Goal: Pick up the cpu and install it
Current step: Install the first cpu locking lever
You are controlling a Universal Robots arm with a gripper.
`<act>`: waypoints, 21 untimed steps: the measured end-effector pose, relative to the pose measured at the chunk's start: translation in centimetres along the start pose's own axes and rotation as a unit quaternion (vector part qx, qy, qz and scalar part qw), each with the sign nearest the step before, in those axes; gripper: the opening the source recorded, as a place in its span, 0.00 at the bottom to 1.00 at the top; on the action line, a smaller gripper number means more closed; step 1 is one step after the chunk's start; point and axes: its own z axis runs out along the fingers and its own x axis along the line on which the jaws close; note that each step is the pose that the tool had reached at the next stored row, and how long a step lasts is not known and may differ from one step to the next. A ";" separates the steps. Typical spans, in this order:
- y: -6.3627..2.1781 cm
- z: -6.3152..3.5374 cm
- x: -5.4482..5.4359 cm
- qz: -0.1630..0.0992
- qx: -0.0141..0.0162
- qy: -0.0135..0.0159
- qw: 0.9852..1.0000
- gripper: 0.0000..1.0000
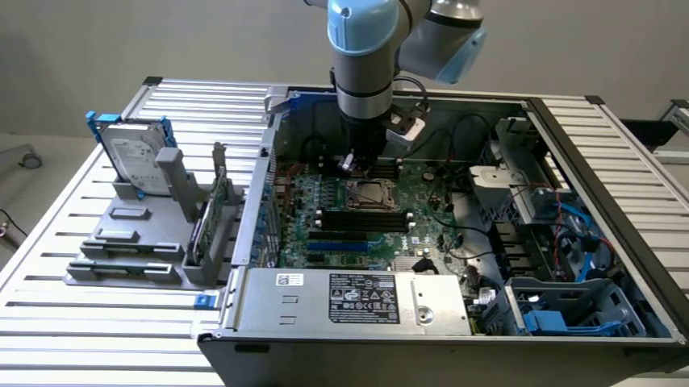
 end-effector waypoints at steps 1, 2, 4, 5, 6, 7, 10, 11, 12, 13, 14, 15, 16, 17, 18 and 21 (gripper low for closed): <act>0.05 0.01 0.0 0.000 0.000 0.000 1.000 0.11; 0.10 0.02 0.1 -0.001 0.000 0.000 1.000 0.11; 0.19 0.03 0.1 -0.002 0.000 0.000 1.000 0.11; 0.23 0.04 0.2 -0.002 0.001 0.000 1.000 0.11; 0.28 0.05 0.2 -0.003 0.001 0.000 1.000 0.11; 0.32 0.05 0.2 -0.003 0.001 0.000 1.000 0.11; 0.44 0.07 0.3 -0.005 0.001 0.000 1.000 0.11; 0.48 0.08 0.4 -0.005 0.001 0.000 1.000 0.11; 0.51 0.09 0.4 -0.006 0.001 0.000 1.000 0.11; 0.55 0.09 0.4 -0.006 0.002 0.000 1.000 0.11; 0.59 0.10 0.4 -0.007 0.002 0.000 1.000 0.11; 0.63 0.11 0.5 -0.007 0.002 0.000 1.000 0.11; 0.66 0.11 0.5 -0.008 0.002 0.000 1.000 0.11; 0.71 0.12 0.5 -0.008 0.002 0.000 1.000 0.11; 0.75 0.13 0.6 -0.009 0.002 0.000 1.000 0.11; 0.87 0.15 0.6 -0.011 0.003 0.000 1.000 0.11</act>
